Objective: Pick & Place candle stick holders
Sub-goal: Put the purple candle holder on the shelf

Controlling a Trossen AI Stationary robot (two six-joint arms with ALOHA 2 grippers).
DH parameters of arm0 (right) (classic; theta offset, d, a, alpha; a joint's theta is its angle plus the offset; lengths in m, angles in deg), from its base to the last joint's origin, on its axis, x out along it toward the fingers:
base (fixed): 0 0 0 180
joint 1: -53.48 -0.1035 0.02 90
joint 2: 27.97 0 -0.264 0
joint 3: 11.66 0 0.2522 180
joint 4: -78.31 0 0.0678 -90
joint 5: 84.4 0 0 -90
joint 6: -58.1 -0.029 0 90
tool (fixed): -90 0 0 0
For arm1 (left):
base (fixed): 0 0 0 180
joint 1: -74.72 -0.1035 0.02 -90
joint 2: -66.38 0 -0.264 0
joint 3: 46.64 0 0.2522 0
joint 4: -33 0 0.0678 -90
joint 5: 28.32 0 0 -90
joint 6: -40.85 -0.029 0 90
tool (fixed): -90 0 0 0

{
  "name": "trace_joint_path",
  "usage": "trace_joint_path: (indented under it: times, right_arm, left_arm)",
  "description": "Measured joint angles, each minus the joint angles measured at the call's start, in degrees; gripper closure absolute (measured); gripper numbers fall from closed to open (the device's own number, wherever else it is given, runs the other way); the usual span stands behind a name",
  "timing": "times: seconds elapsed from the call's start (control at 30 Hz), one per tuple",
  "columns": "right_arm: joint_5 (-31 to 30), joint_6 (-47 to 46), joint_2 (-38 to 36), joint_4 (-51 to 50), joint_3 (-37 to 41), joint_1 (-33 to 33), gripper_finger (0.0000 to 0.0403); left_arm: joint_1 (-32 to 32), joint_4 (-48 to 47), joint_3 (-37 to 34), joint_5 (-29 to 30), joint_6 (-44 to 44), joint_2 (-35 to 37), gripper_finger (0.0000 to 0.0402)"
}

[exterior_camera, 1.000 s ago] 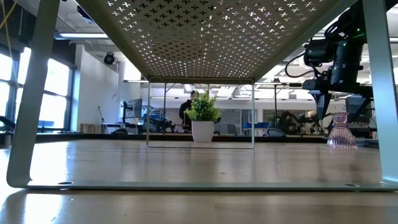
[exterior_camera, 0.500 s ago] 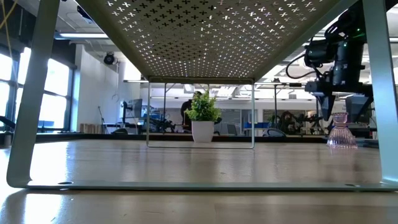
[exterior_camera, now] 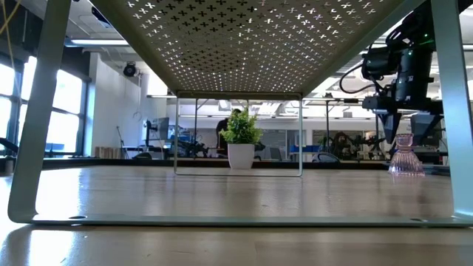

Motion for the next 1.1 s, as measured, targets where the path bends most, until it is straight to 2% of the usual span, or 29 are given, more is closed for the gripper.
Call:
trace_joint_path:
  times: [0.37, 0.9, 1.03, 1.1]
  right_arm:
    - [-1.6, 1.0, 0.0, -0.3, 0.0, 0.0, 0.0172]
    - [-1.4, 1.9, 0.0, -0.2, 0.0, 0.0, 0.0342]
    - [0.4, 2.8, 0.0, 0.6, 0.0, 0.0, 0.0389]
    - [0.4, 2.8, 0.0, 0.8, 0.0, 0.0, 0.0399]
  left_arm:
    - [0.0, 0.0, 0.0, 0.1, 0.0, 0.0, 0.0005]
    - [0.0, -1.1, 0.0, 0.1, -0.4, 0.0, 0.0005]
    - [0.0, -1.2, 0.0, 0.1, -0.4, -0.3, 0.0005]
    - [0.0, -1.3, 0.0, 0.0, -0.4, -0.3, 0.0005]
